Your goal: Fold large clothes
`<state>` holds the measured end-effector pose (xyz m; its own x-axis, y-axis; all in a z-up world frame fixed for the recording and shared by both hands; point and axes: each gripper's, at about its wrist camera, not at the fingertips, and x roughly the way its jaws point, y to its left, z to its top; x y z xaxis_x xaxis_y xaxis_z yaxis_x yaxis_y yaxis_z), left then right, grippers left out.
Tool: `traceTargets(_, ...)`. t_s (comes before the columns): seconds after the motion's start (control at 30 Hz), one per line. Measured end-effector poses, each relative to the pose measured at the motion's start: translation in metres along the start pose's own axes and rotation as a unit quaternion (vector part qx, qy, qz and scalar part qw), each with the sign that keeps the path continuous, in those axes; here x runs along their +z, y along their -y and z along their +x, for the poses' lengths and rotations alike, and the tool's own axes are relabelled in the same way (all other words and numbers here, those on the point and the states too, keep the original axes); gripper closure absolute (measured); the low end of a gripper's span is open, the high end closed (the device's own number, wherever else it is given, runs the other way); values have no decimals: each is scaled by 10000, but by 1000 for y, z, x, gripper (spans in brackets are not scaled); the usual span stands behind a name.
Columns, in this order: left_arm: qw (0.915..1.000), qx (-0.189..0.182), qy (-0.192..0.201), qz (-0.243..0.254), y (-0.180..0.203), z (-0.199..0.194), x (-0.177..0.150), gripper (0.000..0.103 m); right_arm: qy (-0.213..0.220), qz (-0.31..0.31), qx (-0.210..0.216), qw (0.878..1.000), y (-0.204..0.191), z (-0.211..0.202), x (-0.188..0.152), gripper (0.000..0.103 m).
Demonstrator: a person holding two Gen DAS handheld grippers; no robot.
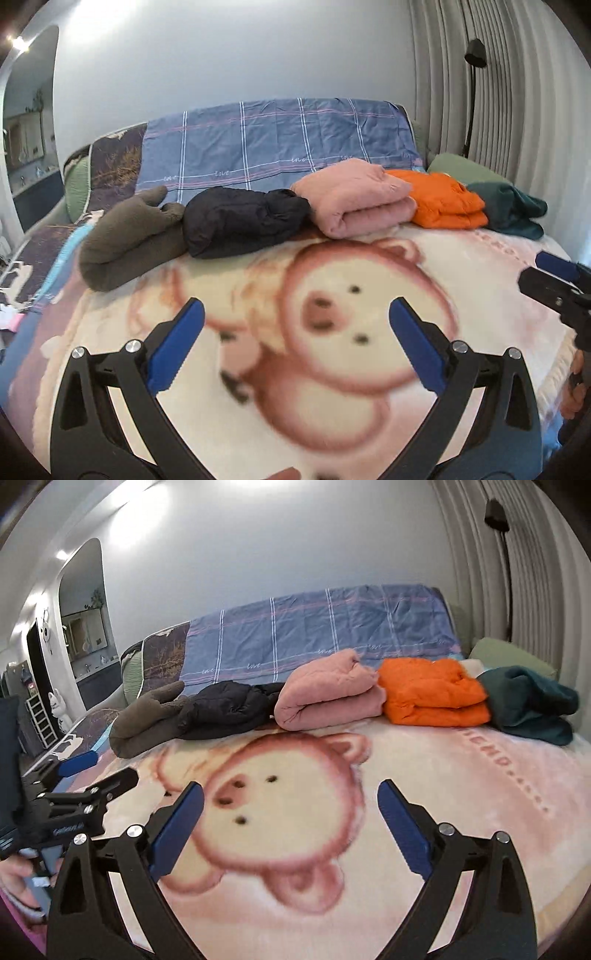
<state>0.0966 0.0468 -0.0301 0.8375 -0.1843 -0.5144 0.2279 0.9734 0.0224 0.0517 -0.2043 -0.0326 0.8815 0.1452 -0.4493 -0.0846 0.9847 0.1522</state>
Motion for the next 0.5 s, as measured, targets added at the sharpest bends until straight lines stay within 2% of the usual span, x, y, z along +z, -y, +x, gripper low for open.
traceTargets(0.2,9993,219,293,-52,29,-53,-10,2,362,-105,-263,9989,-3,-45,-7,6)
traceTargets(0.3,9991,120,365,-176,36,-67,-14,2,459,-233,-416,9978,-6,-58,-12,6)
traceTargets(0.5,9972,443,549,-229,45,-84,-26,2,463,-126,-542,9974,1,-69,-24,6)
